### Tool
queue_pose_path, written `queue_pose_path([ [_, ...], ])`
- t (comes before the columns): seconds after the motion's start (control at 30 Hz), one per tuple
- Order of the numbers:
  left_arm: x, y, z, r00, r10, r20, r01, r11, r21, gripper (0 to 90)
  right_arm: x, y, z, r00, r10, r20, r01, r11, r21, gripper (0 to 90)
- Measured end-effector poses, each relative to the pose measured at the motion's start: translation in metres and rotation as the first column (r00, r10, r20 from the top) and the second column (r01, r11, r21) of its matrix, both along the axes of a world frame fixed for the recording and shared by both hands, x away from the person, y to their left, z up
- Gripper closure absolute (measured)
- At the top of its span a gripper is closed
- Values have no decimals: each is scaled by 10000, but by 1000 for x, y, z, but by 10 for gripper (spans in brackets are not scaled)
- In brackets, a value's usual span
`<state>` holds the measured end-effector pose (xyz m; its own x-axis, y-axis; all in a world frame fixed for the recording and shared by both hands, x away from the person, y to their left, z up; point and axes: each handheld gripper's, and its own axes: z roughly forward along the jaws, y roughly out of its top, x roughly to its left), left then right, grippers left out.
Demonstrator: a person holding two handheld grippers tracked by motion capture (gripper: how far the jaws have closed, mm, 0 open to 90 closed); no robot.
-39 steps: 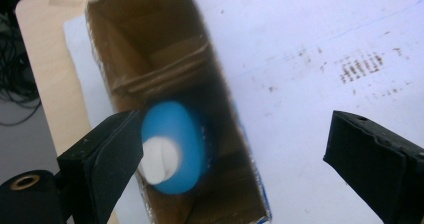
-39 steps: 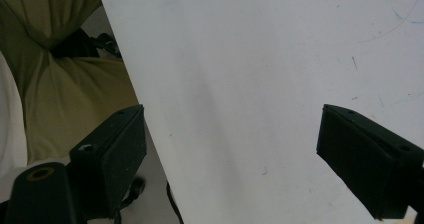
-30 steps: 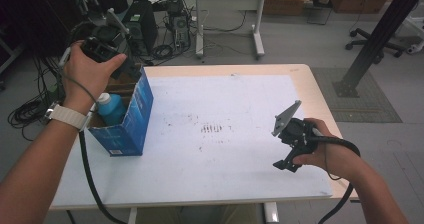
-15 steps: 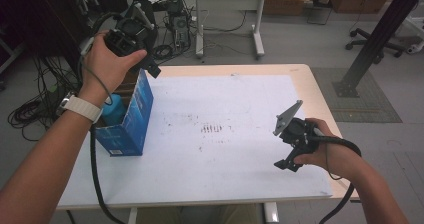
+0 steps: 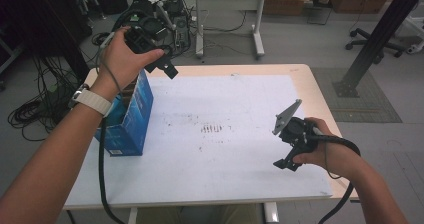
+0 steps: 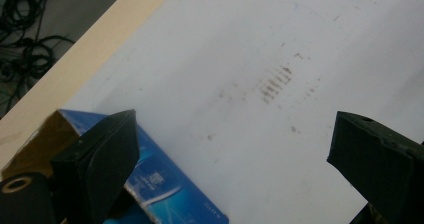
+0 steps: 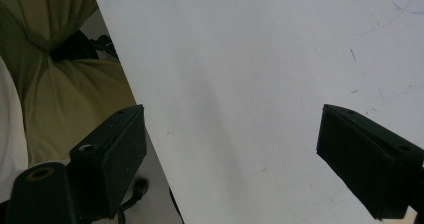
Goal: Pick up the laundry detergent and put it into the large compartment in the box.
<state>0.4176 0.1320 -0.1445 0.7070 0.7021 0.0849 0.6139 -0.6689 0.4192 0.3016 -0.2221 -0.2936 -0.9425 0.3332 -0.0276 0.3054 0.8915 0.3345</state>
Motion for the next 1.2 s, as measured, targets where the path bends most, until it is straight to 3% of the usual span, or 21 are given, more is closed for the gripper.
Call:
queue_pose_path([
  [0.33,1,-22,1,9942,-1070,-77,1070,9942,103,63,-1,-1,0,10000,-68,-10,68,10000,47,129],
  [0.57,-1,-33,-1,9827,-1850,-125,1848,9827,-104,65,-1,-1,0,10000,-83,-42,84,9999,127,128],
  [0.83,-4,-44,-2,9728,-2317,-52,2318,9727,110,64,-1,-1,0,9999,-93,-46,93,9999,136,128],
  [1.2,-10,-57,-8,9491,-3149,-13,3148,9488,268,65,-3,0,0,10000,-87,-43,88,9998,151,129],
])
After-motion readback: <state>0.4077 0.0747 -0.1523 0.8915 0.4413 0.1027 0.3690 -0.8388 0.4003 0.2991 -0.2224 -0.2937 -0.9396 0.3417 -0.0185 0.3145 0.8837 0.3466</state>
